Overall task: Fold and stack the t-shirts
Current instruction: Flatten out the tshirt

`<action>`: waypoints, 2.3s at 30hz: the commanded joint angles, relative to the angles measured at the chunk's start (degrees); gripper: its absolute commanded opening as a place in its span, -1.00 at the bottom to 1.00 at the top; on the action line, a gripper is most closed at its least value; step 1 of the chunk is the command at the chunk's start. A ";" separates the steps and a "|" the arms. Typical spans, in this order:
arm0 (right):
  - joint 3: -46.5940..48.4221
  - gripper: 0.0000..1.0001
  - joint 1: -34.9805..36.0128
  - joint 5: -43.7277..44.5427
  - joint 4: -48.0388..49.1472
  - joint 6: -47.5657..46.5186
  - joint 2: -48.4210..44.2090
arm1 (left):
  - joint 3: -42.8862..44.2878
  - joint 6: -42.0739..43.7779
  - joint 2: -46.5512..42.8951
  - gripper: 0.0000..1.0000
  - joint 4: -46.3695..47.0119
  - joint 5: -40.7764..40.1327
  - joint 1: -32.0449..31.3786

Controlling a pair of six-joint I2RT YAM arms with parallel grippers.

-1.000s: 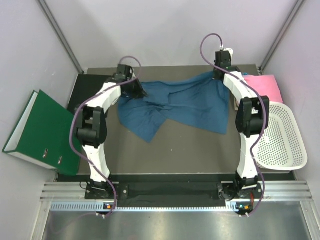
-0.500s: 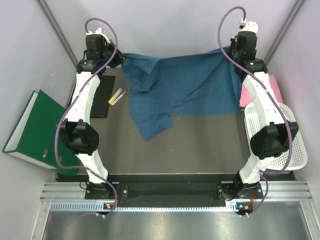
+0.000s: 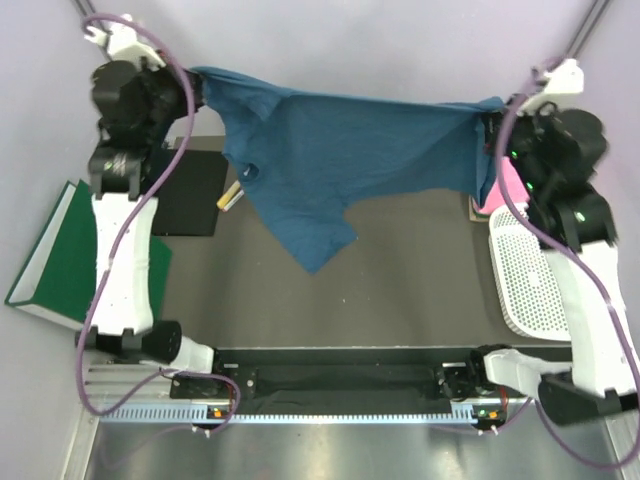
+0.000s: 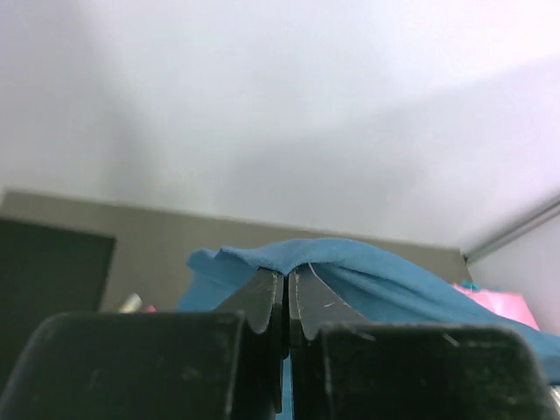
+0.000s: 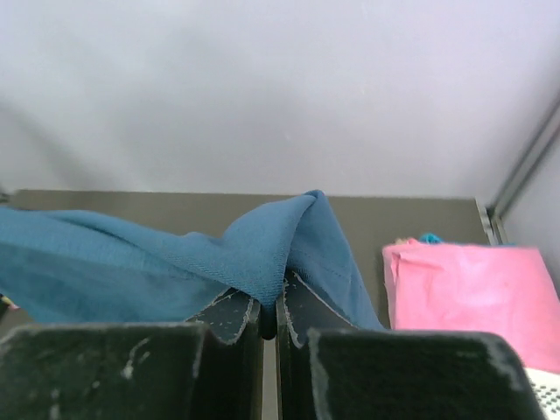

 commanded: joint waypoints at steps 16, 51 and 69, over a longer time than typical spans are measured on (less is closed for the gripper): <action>-0.67 -1.00 0.88 -3.65 -10.03 -0.82 -28.54 | 3.13 8.19 -24.61 -1.00 -1.76 -6.89 0.19; -12.76 -0.98 0.79 -9.19 16.88 1.65 32.59 | -6.64 8.54 28.03 -1.00 1.32 -2.23 0.01; 18.21 0.08 -1.75 -6.02 6.85 2.96 57.59 | 22.65 6.34 47.12 -1.00 -6.60 -2.32 0.28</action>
